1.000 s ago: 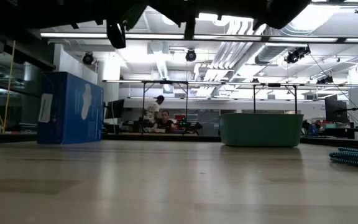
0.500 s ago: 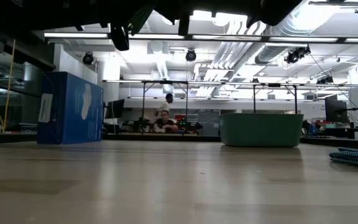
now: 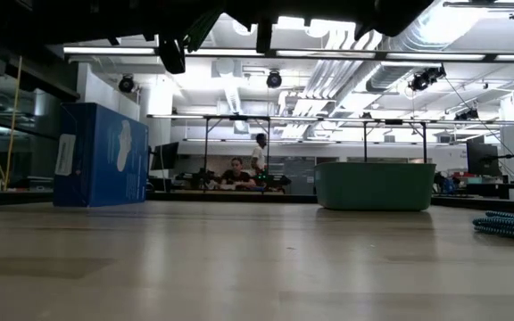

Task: Pick and place USB-C Cables
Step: Put the green charger cable into the green bin

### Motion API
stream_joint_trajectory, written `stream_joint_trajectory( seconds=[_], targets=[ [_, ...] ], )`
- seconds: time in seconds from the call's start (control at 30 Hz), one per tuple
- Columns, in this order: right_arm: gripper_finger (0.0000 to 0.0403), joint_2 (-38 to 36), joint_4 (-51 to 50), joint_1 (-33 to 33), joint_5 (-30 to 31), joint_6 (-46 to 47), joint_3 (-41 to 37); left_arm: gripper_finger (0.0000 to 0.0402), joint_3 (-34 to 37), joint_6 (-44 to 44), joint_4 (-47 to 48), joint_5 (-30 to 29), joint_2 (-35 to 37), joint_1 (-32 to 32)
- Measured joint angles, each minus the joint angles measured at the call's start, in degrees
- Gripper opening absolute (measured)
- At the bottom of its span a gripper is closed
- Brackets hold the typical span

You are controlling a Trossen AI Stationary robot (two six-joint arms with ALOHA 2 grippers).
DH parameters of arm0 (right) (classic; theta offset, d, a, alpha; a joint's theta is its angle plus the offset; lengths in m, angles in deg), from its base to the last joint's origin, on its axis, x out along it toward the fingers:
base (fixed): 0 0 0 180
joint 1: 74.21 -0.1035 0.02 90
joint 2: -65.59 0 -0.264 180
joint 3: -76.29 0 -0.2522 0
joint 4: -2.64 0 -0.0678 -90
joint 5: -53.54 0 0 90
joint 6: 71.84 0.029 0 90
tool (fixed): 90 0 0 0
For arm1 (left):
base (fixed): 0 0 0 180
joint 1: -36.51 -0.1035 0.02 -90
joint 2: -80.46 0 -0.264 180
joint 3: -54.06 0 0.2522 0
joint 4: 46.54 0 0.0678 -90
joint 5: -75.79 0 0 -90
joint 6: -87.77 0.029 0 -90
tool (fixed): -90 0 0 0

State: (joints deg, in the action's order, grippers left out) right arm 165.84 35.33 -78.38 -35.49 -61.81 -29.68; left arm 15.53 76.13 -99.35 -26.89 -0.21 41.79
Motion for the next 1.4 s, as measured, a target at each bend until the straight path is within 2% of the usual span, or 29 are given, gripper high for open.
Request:
stream_joint_trajectory(
  seconds=[0.13, 0.2, 0.37, 0.53, 0.97, 1.2, 1.4],
  targets=[
    [0.0024, -0.1, -0.3, 0.0, -0.6, -0.2, 0.1, 0.0003, 0.0, -0.2, 0.1, -0.2, 0.0, 0.0],
    [0.0011, -0.1, -0.3, 0.0, -1.3, -1.1, 0.1, 0.0003, 0.0, -0.2, 0.3, -0.2, 0.0, 0.0],
    [0.0025, -0.1, -0.7, 0.0, -1.4, -0.2, 0.1, 0.0007, 0.0, -0.4, 0.7, -0.2, 0.0, 0.0],
    [0.0008, -0.1, -0.8, 0.0, -1.5, -0.9, 0.1, 0.0026, 0.0, -0.5, 0.8, -0.2, 0.0, 0.0],
    [0.0013, -0.1, -1.3, 0.0, -1.5, 0.2, 0.1, 0.0064, 0.0, -0.7, 0.9, 0.5, 0.0, 0.0],
    [0.0010, -2.0, -6.6, 0.0, -2.4, 0.1, 0.1, 0.0124, 0.0, 1.3, 5.4, 0.6, 1.1, 0.0],
    [0.0007, -7.4, -19.0, 0.0, -1.3, -0.1, 0.1, 0.0180, 0.0, 1.8, 16.9, -1.2, 7.2, 0.0]
  ],
)
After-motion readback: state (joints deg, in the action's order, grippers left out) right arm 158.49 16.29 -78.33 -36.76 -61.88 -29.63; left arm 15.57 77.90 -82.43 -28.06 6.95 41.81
